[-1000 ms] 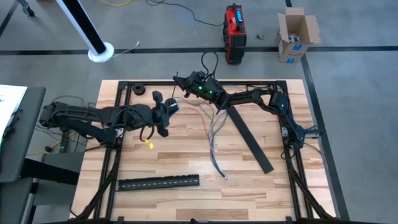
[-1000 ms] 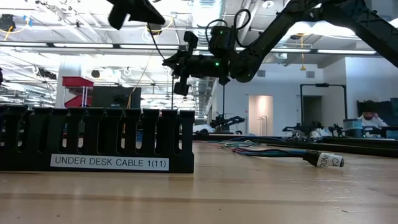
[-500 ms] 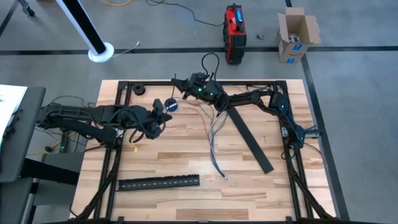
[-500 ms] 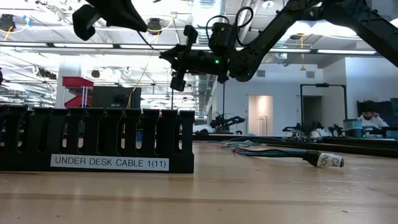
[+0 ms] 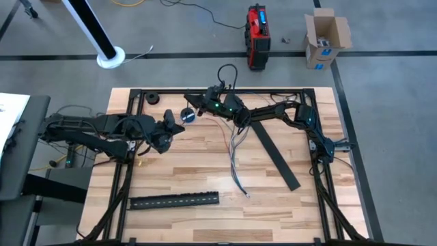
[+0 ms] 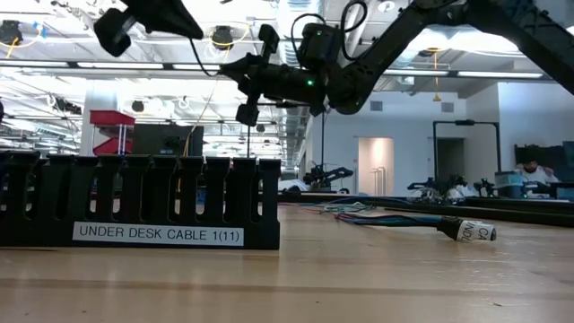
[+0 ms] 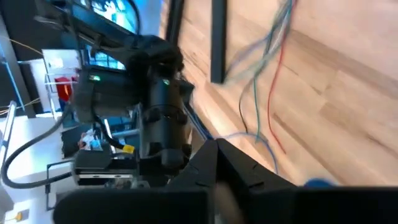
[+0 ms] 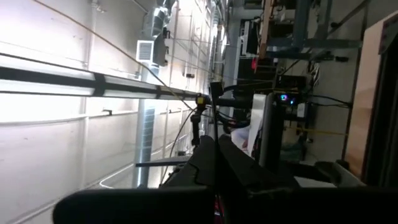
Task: Ziptie cables
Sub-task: Wrap the cable wires with the black zip tie
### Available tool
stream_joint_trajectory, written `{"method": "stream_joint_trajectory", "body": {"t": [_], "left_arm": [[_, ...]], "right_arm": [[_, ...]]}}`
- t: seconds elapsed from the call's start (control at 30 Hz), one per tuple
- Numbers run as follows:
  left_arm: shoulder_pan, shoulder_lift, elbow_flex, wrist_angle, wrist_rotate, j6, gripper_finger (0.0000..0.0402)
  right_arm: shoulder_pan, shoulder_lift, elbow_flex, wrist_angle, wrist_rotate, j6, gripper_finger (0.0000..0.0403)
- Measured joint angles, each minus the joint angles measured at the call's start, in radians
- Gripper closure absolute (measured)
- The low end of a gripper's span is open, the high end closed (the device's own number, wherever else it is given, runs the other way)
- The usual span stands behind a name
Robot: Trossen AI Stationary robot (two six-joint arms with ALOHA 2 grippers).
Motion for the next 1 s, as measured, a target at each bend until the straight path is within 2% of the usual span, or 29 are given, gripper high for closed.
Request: {"method": "stream_joint_trajectory", "body": {"t": [0.07,0.13,0.27,0.43,0.57,0.8,1.0], "left_arm": [[-0.018,-0.008,0.021,0.008,0.097,-0.081,0.0402],[-0.044,-0.014,0.034,0.012,0.151,-0.103,0.0402],[-0.058,-0.04,0.035,0.019,0.102,-0.184,0.0402],[-0.088,-0.021,0.036,0.214,0.207,-0.339,0.0402],[-0.112,-0.018,0.036,0.28,0.229,-0.422,0.0402],[-0.115,-0.035,0.046,0.118,0.361,-0.466,0.0402],[-0.116,-0.104,0.115,-0.172,0.35,-0.585,0.0402]], "right_arm": [[0.005,0.0,0.0,-0.003,0.02,0.0,0.0403],[0.006,0.0,0.0,-0.005,0.038,-0.004,0.0403],[0.007,0.0,0.0,-0.001,0.057,-0.043,0.0403],[0.013,0.0,0.0,0.0,0.091,-0.044,0.0403],[0.021,0.0,0.0,0.025,0.095,-0.044,0.0403],[0.055,0.0,0.0,0.05,0.11,-0.049,0.0403],[0.096,0.0,0.0,-0.001,0.142,-0.08,0.0403]]}}
